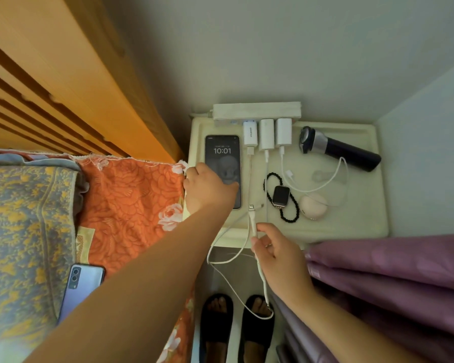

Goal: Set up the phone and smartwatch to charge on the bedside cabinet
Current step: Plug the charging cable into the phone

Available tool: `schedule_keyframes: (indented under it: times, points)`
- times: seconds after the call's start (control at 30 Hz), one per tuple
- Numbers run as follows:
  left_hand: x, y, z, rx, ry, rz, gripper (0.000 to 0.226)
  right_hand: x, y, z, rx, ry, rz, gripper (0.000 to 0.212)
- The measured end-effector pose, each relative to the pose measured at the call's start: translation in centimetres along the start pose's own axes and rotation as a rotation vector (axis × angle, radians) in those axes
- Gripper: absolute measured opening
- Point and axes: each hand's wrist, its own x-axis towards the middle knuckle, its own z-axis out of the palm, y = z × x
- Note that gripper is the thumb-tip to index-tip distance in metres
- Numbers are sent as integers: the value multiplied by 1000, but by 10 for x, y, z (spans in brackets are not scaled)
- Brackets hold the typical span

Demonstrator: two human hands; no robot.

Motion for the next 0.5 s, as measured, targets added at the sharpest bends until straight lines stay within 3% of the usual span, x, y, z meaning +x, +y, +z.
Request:
schedule_keyframes:
  times: [0.13, 0.27, 0.4, 0.5]
  points:
    - [-3, 1, 6, 41, 62, -10, 77, -2, 4, 2, 21, -10, 11, 12]
    - [1, 7, 9, 137, 60, -85, 65, -4, 1, 2, 54, -32, 34, 11]
    - [6, 10, 6, 100, -20, -207, 71, -7, -3, 1, 73, -41, 15, 10]
    - [11, 1, 2, -47, -118, -140, 61, -9, -5, 2, 82, -39, 23, 11]
